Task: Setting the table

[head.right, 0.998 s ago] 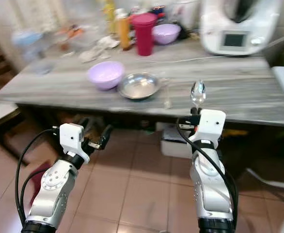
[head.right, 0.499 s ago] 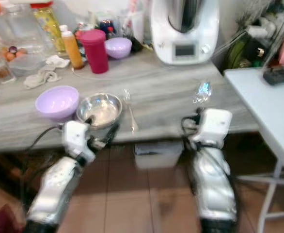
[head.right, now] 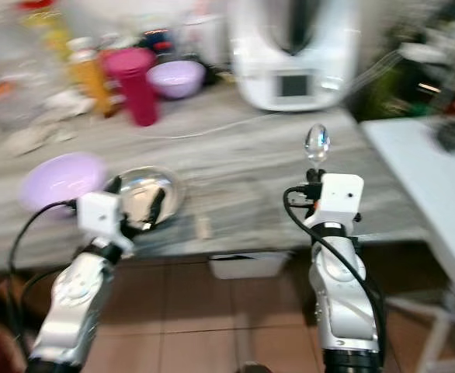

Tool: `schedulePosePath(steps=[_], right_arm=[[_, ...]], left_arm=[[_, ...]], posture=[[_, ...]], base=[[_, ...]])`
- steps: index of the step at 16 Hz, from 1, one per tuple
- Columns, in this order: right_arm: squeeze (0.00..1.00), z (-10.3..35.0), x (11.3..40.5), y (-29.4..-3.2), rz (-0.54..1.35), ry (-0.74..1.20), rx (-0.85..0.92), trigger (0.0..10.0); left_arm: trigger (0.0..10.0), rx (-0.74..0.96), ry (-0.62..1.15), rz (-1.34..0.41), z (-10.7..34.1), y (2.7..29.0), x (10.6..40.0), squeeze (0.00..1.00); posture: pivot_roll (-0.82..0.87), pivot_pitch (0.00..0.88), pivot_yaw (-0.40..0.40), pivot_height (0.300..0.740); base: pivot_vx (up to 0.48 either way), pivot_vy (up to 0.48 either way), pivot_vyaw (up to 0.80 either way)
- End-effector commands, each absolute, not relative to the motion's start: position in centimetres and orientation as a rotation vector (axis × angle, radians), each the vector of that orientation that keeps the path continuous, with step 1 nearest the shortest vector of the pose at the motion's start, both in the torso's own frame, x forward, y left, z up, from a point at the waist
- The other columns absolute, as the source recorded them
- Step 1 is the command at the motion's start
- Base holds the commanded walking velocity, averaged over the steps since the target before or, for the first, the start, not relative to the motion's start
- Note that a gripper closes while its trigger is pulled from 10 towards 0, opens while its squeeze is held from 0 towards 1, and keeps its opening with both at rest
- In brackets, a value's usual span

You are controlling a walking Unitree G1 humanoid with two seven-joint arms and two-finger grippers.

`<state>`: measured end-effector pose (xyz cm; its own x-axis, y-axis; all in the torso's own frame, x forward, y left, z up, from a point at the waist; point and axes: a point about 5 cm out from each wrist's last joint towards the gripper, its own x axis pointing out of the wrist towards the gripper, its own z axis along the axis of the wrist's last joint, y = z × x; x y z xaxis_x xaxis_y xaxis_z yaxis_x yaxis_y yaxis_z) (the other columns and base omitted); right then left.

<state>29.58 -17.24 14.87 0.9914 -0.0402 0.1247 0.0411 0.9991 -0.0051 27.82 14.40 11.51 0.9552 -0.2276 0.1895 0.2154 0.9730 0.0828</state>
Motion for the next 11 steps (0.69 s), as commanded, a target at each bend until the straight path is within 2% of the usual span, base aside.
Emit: schedulePosePath(steps=[1,4,11], right_arm=[[0.0,15.5,29.5,-16.6,-0.014,-0.157,-0.009,10.0],[0.0,15.4,29.5,-16.5,-0.011,-0.153,-0.004,10.0],[0.0,14.4,29.5,-17.6,-0.08,-0.074,0.012,10.0]], left_arm=[[10.0,0.098,-0.231,-0.203,12.0,15.0,27.5,0.0],[10.0,0.146,-0.252,-0.279,12.2,14.4,26.9,0.0],[10.0,0.112,-0.197,-0.525,11.5,13.1,26.6,0.0]], posture=[[-0.28,0.053,0.059,0.74],[-0.27,0.059,0.058,0.74],[-0.27,0.069,0.062,0.74]], base=[[0.0,0.0,0.52],[0.0,0.0,0.48],[0.0,0.0,0.0]])
